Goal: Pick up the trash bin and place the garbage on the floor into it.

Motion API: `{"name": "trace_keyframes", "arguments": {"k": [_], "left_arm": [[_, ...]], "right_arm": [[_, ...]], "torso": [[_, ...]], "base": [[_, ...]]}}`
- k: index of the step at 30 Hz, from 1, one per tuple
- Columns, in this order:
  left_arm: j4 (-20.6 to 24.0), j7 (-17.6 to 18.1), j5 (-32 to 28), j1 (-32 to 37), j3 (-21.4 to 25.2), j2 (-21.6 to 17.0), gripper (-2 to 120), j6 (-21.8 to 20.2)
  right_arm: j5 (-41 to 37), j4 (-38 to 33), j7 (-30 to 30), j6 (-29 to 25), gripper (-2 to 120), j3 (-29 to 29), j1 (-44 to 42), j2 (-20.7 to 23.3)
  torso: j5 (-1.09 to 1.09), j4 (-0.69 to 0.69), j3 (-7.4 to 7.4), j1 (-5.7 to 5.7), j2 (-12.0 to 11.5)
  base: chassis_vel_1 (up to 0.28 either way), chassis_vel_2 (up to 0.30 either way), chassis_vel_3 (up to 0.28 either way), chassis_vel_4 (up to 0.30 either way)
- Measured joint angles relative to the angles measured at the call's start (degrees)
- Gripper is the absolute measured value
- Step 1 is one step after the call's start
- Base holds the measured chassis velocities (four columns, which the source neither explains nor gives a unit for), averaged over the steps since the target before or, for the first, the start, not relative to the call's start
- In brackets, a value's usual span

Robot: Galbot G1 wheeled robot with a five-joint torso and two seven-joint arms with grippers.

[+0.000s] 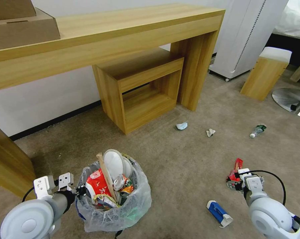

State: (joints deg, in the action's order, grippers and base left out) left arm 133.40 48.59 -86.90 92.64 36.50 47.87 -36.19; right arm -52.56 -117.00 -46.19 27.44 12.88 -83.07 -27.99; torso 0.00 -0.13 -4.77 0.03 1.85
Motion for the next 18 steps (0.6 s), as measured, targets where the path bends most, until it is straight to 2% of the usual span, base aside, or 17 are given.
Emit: {"name": "trace_keyframes", "arguments": {"k": [6, 18], "left_arm": [[-0.2, -0.4, 0.9, 0.3, -0.3, 0.5, 0, -0.2], [-0.4, -0.3, 1.2, 0.5, -0.3, 0.4, 0, -0.2]], "right_arm": [[0.5, -0.4, -0.1, -0.4, 100, -2.3, -0.6, 0.7], [0.0, 1.8, -0.6, -1.1, 100, -10.6, 1.9, -1.4]], "torso": [[0.00, 0.00, 0.00, 0.00, 0.0], [-0.01, -0.01, 0.00, 0.00, 0.0]], "base": [[0.000, 0.000, 0.000, 0.000], [0.000, 0.000, 0.000, 0.000]]}}
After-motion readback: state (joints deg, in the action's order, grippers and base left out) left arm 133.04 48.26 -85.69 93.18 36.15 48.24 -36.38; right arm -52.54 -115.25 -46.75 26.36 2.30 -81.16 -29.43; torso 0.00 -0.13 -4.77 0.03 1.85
